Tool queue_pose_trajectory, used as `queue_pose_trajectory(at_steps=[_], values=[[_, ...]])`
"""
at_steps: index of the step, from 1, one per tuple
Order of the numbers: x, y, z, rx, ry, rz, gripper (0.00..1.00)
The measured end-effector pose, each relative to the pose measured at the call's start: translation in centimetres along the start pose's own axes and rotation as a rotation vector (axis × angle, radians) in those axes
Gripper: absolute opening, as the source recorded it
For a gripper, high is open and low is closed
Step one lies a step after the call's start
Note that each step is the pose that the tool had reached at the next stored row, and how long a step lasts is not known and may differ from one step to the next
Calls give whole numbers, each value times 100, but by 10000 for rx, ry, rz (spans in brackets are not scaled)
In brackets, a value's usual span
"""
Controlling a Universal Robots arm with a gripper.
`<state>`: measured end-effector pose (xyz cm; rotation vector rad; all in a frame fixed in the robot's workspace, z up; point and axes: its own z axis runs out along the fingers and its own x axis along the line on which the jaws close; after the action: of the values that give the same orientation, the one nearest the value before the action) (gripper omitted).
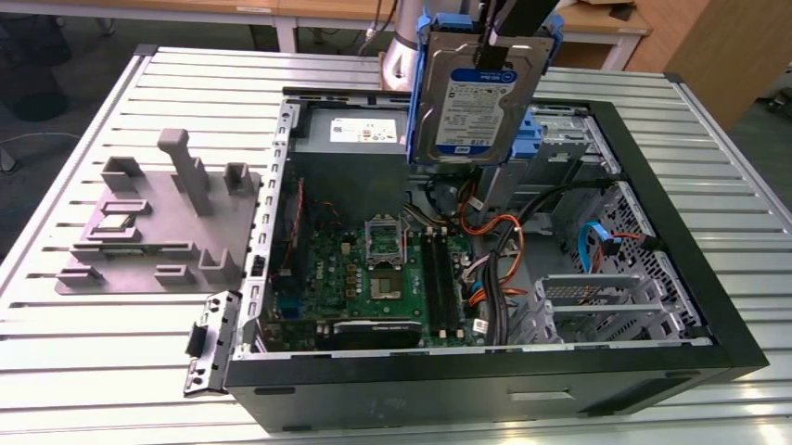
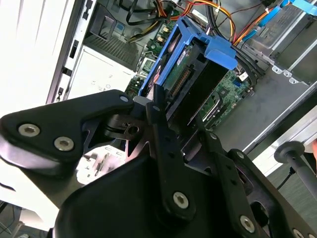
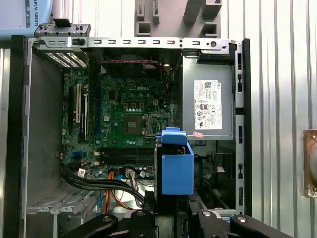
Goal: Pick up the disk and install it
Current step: 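Insert the disk into the insertion slot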
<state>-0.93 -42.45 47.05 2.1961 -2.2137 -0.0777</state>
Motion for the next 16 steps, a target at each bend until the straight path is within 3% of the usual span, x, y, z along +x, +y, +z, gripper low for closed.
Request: queue_pose_trajectory(at_steps=[8,16], values=[[0,-17,10,-3,0,0,35],[1,-104,33,-6,-1,-1,35]])
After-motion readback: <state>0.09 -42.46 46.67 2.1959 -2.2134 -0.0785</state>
